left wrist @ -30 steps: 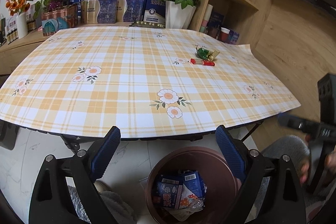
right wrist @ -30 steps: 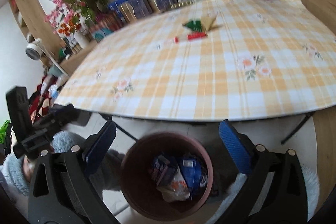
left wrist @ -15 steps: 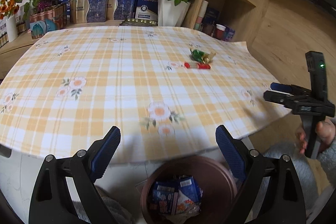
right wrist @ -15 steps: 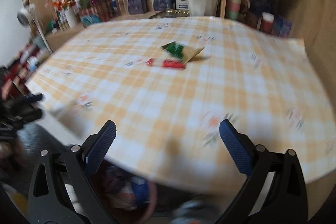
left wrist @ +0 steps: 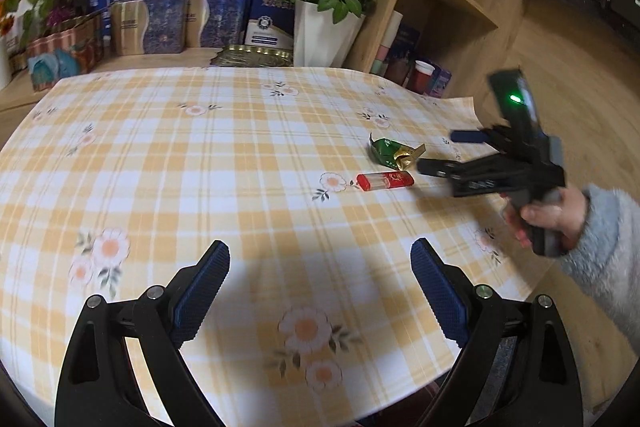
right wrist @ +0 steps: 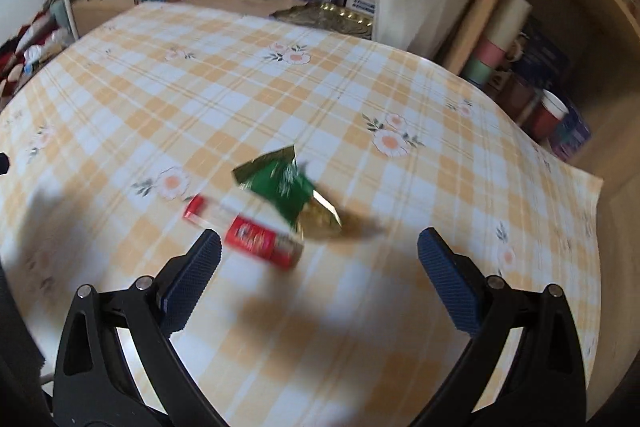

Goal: Collect trash
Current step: 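Grasp the green-and-gold wrapper with the right tool while the left tool grasps the red lighter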

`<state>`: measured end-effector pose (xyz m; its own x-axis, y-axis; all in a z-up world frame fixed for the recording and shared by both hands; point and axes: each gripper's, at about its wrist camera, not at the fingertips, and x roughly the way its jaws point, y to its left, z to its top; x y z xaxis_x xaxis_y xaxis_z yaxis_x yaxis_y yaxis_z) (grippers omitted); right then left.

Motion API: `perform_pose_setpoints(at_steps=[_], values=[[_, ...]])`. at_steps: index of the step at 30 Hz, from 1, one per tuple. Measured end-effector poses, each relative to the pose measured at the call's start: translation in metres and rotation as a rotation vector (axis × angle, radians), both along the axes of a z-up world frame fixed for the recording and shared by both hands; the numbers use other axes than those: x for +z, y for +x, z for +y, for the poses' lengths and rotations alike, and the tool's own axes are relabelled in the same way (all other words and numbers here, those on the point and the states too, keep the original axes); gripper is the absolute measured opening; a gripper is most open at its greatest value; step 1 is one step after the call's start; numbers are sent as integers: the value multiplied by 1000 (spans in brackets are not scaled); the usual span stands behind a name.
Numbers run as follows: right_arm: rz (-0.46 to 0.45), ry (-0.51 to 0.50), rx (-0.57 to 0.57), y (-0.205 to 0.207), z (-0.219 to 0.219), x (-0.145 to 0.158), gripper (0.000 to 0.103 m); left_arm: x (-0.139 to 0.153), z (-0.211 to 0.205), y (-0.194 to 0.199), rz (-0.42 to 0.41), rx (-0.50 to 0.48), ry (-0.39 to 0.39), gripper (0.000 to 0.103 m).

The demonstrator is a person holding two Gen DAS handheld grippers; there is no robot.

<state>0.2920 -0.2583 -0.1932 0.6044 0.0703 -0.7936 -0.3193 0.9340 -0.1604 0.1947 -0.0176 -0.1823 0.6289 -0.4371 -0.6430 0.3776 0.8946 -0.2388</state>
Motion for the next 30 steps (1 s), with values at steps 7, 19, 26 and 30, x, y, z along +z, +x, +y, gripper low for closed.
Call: perform_pose_setpoints(at_steps=[7, 19, 26, 30], values=[[76, 17, -5, 42, 3, -26, 97, -11, -20, 23, 16, -63, 42, 90], [92, 353, -65, 33, -34, -19, 28, -15, -63, 51, 39, -224, 87, 82], [51, 475, -165, -7, -63, -5, 27, -23, -113, 83, -8, -338, 211, 74], [6, 526, -182, -35, -76, 3, 27, -36, -138, 108, 14, -406, 264, 64]])
